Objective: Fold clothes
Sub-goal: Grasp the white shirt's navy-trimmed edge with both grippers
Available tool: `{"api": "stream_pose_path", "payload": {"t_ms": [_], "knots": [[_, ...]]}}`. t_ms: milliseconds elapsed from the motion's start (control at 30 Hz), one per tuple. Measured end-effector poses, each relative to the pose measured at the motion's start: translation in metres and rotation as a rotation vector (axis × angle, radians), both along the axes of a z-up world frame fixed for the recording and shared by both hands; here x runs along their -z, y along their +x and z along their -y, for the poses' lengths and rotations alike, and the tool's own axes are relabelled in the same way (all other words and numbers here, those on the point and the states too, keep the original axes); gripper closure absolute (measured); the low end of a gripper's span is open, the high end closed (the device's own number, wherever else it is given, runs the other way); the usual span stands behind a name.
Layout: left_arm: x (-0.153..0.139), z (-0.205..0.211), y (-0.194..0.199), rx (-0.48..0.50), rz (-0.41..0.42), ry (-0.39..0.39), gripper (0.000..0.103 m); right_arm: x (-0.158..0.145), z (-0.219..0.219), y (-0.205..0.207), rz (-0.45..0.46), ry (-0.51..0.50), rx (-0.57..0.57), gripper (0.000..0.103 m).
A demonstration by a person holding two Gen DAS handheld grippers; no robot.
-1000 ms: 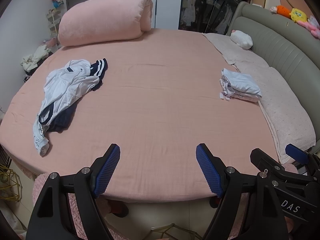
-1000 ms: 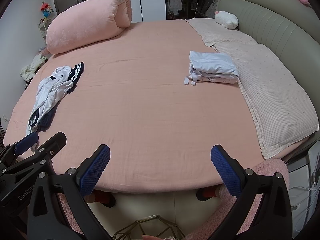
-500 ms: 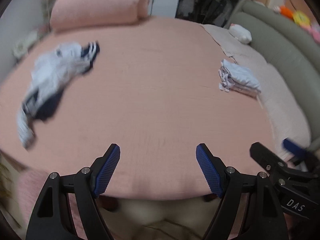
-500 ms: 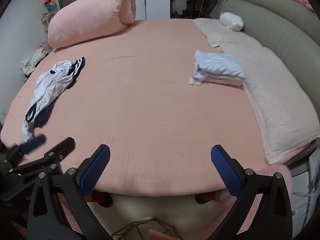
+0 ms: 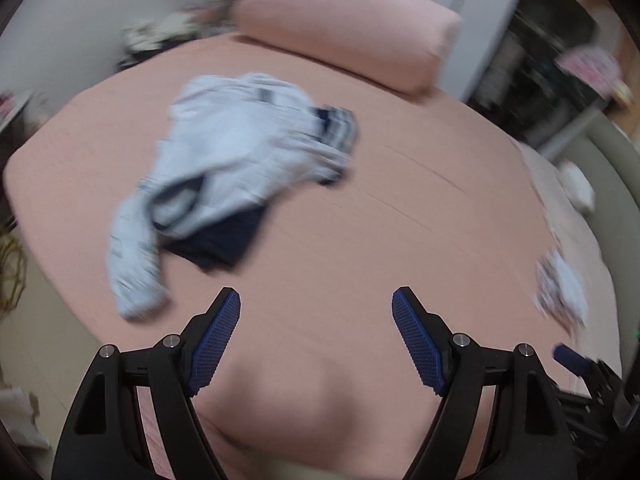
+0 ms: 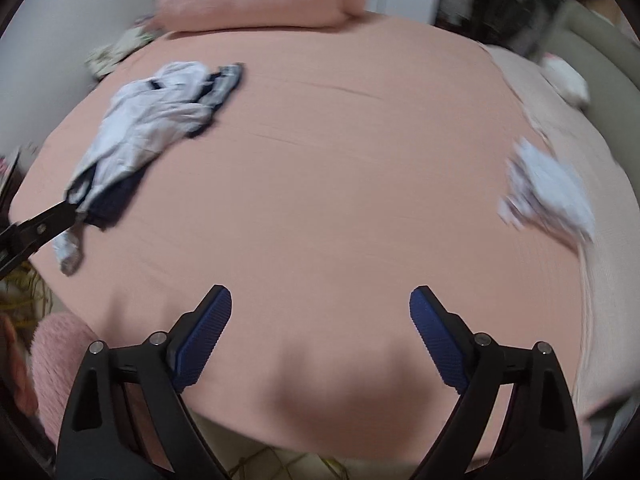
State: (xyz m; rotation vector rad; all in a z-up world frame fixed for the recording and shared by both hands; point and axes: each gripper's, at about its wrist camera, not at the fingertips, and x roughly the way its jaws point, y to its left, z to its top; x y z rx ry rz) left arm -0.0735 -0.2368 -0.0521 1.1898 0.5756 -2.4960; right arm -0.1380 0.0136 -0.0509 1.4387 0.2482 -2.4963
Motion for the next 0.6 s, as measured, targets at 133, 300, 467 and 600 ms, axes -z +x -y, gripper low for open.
{"api": "stream_pose_path", "payload": {"t_ms": [133, 300, 467, 600], "knots": [[0.021, 0.071, -0.025, -0.151, 0.025, -0.024, 0.025, 0.000, 0.066, -0.028, -0.038, 0.037, -0.110, 0.023], [0.059, 0.125, -0.053, -0.193, 0.055, 0.057, 0.025, 0.012, 0.154, -0.074, -0.027, 0.022, -0.234, 0.025], [0.096, 0.145, -0.060, -0.165, -0.041, 0.103, 0.048, 0.031, 0.232, -0.114, -0.052, 0.033, -0.307, 0.024], [0.105, 0.156, -0.063, -0.175, -0.035, 0.111, 0.067, 0.050, 0.281, -0.143, -0.073, 0.070, -0.361, 0.024]]}}
